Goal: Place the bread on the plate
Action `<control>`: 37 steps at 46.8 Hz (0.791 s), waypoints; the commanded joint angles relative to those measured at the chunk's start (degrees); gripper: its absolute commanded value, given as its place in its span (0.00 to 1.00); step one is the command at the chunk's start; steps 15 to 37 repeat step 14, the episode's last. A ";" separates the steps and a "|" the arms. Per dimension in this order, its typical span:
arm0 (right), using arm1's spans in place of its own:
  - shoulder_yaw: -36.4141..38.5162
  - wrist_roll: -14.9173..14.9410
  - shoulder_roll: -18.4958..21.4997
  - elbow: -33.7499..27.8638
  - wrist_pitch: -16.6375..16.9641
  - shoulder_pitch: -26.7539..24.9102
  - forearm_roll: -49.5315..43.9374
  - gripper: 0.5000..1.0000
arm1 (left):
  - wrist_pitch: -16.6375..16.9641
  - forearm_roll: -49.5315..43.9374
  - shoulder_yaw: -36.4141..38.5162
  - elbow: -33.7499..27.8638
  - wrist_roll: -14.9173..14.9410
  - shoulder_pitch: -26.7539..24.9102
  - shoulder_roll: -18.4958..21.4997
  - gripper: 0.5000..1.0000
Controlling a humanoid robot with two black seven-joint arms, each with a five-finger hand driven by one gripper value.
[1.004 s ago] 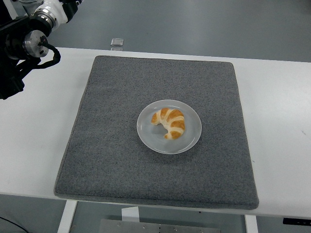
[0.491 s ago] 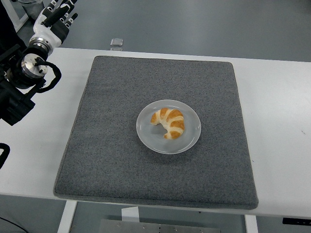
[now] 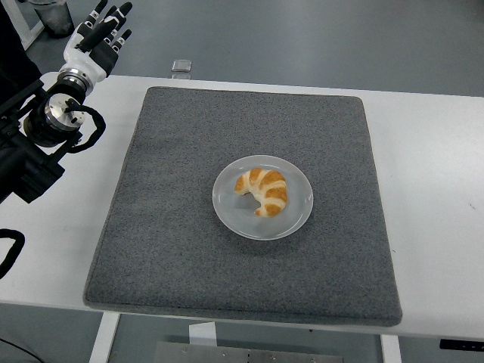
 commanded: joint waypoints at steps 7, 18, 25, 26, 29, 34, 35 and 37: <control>-0.06 -0.02 0.00 -0.03 0.06 0.46 -0.13 0.90 | -0.23 0.27 0.09 0.03 0.00 -0.08 -0.53 1.00; 0.02 -0.02 0.00 0.24 0.06 0.46 0.05 0.90 | -0.23 0.27 0.09 0.03 0.00 -0.08 -1.32 1.00; 0.02 -0.02 0.00 0.24 0.06 0.46 0.05 0.90 | -0.23 0.27 0.09 0.03 0.00 -0.08 -1.32 1.00; 0.02 -0.02 0.00 0.24 0.06 0.46 0.05 0.90 | -0.23 0.27 0.09 0.03 0.00 -0.08 -1.32 1.00; 0.02 -0.02 0.00 0.24 0.06 0.46 0.05 0.90 | -0.23 0.27 0.09 0.03 0.00 -0.08 -1.32 1.00; 0.02 -0.02 0.00 0.24 0.06 0.46 0.05 0.90 | -0.23 0.27 0.09 0.03 0.00 -0.08 -1.32 1.00; 0.02 -0.02 0.00 0.24 0.06 0.46 0.05 0.90 | -0.23 0.27 0.09 0.03 0.00 -0.08 -1.32 1.00; 0.02 -0.02 0.00 0.24 0.06 0.46 0.05 0.90 | -0.23 0.27 0.09 0.03 0.00 -0.08 -1.32 1.00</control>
